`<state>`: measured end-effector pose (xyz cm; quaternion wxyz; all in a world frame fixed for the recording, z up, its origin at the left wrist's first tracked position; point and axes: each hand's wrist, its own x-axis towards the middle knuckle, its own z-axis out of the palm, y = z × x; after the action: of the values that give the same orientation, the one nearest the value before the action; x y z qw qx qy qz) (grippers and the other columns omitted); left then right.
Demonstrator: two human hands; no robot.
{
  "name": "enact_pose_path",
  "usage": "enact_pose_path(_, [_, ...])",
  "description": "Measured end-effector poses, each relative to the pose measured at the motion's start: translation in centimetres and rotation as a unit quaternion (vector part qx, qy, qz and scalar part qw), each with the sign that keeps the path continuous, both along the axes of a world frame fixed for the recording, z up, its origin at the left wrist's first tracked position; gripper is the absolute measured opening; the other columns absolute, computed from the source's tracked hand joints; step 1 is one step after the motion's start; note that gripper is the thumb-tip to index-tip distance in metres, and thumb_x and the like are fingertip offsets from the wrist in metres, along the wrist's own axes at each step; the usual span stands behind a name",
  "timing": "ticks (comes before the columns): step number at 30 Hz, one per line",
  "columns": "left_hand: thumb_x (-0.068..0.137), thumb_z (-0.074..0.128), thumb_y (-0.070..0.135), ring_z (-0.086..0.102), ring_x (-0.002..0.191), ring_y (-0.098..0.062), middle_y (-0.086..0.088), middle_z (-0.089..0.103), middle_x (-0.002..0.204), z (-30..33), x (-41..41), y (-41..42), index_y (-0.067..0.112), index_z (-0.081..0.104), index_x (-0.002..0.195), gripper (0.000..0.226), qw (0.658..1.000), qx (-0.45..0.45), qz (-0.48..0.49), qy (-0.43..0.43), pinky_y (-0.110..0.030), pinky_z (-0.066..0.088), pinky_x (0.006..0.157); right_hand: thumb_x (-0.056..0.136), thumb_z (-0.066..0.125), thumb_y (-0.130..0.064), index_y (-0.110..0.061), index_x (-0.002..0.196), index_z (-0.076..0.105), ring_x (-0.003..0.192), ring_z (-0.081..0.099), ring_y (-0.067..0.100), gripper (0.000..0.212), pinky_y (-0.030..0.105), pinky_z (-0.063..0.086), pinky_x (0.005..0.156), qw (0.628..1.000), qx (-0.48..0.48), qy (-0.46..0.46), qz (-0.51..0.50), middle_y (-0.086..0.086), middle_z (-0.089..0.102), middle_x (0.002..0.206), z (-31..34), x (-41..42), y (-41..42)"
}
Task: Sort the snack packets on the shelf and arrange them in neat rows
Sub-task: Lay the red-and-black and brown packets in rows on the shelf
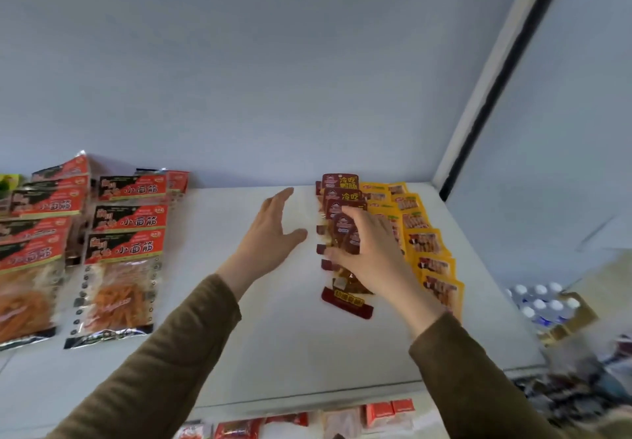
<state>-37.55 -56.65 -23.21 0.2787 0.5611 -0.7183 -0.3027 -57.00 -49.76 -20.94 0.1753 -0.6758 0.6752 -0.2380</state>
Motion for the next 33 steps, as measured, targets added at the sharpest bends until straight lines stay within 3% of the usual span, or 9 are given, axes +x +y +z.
enact_pose_path(5, [0.093,0.075,0.033,0.039,0.145,-0.027,-0.008,0.032,0.163,-0.3,-5.5,-4.5,0.023,0.024,0.159,0.084,0.985,0.108,0.025,0.131,-0.042,0.04,0.111,0.062,0.047,-0.094,-0.02,0.161,-0.001,0.156,-0.002,0.029,0.133,0.049,0.007,0.124,0.978,0.105,0.178,-0.011,0.005,-0.001,0.17,-1.9,-4.0,-0.2])
enact_pose_path(13, [0.087,0.08,0.006,0.058,0.122,-0.033,-0.019,0.046,0.148,1.0,-9.7,-9.9,0.017,0.016,0.158,0.097,0.962,0.203,0.09,0.162,-0.044,0.049,0.096,0.078,0.054,-0.083,-0.023,0.161,0.011,0.155,-0.006,0.034,0.111,0.054,0.001,0.125,0.972,0.076,0.22,0.019,0.008,0.001,0.169,-3.0,-4.0,-2.6])
enact_pose_path(15, [0.088,0.077,0.001,0.063,0.107,-0.028,-0.019,0.055,0.138,1.0,-9.5,-10.4,0.011,0.027,0.152,0.082,0.946,0.243,0.098,0.19,-0.042,0.053,0.091,0.08,0.054,-0.081,-0.026,0.161,0.009,0.155,-0.008,0.035,0.108,0.055,-0.001,0.125,0.971,0.077,0.223,0.029,0.009,-0.002,0.17,-3.1,-4.0,-3.1])
enact_pose_path(18, [0.096,0.068,0.007,0.066,0.112,-0.026,-0.013,0.069,0.124,0.8,-8.6,-10.1,0.005,0.057,0.128,0.034,0.942,0.265,0.063,0.197,-0.038,0.054,0.099,0.082,0.049,-0.082,-0.031,0.161,0.003,0.155,-0.012,0.034,0.105,0.056,-0.004,0.124,0.971,0.069,0.225,0.037,0.008,-0.005,0.17,-3.6,-3.9,-3.8])
enact_pose_path(20, [0.101,0.062,0.015,0.067,0.114,-0.024,-0.008,0.072,0.121,0.6,-7.9,-8.9,0.012,0.062,0.121,0.02,0.945,0.247,0.026,0.215,-0.037,0.054,0.098,0.083,0.046,-0.082,-0.033,0.161,-0.001,0.155,-0.014,0.034,0.103,0.056,-0.008,0.123,0.972,0.049,0.224,0.044,0.007,-0.005,0.17,-4.1,-3.8,-4.1])
enact_pose_path(23, [0.097,0.071,0.026,0.067,0.115,-0.02,-0.001,0.071,0.125,0.4,-6.7,-7.0,0.024,0.053,0.135,0.042,0.928,0.242,-0.038,0.28,-0.035,0.054,0.093,0.082,0.043,-0.083,-0.029,0.161,-0.003,0.155,-0.011,0.033,0.106,0.055,-0.01,0.122,0.976,-0.004,0.213,0.046,0.007,-0.006,0.17,-4.8,-3.5,-4.2])
enact_pose_path(27, [0.081,0.087,0.013,0.07,0.113,-0.019,0.001,0.07,0.124,-0.4,-5.5,-5.3,0.033,0.04,0.135,0.074,0.931,0.23,-0.05,0.278,-0.042,0.061,0.089,0.076,0.056,-0.081,-0.018,0.16,-0.009,0.157,-0.004,0.025,0.124,0.046,-0.012,0.121,0.986,-0.066,0.146,0.041,0.005,-0.001,0.17,-5.0,-2.2,-4.5])
enact_pose_path(31, [0.081,0.085,0.008,0.069,0.11,-0.018,0.0,0.067,0.124,-0.6,-4.6,-4.7,0.028,0.036,0.139,0.079,0.926,0.197,0.019,0.322,-0.031,0.062,0.072,0.074,0.068,-0.074,-0.023,0.159,-0.012,0.156,-0.002,0.02,0.128,0.041,0.002,0.123,0.994,-0.082,0.043,0.06,-0.001,0.0,0.17,-4.7,-0.6,-4.7])
enact_pose_path(33, [0.081,0.084,0.004,0.07,0.111,-0.024,-0.006,0.067,0.126,-0.6,-3.4,-4.6,0.026,0.036,0.14,0.079,0.903,0.211,0.038,0.373,-0.037,0.063,0.079,0.074,0.072,-0.07,-0.028,0.159,-0.014,0.156,-0.008,0.018,0.128,0.042,0.008,0.123,0.995,-0.079,-0.022,0.06,-0.006,-0.007,0.169,-4.2,0.4,-5.0])
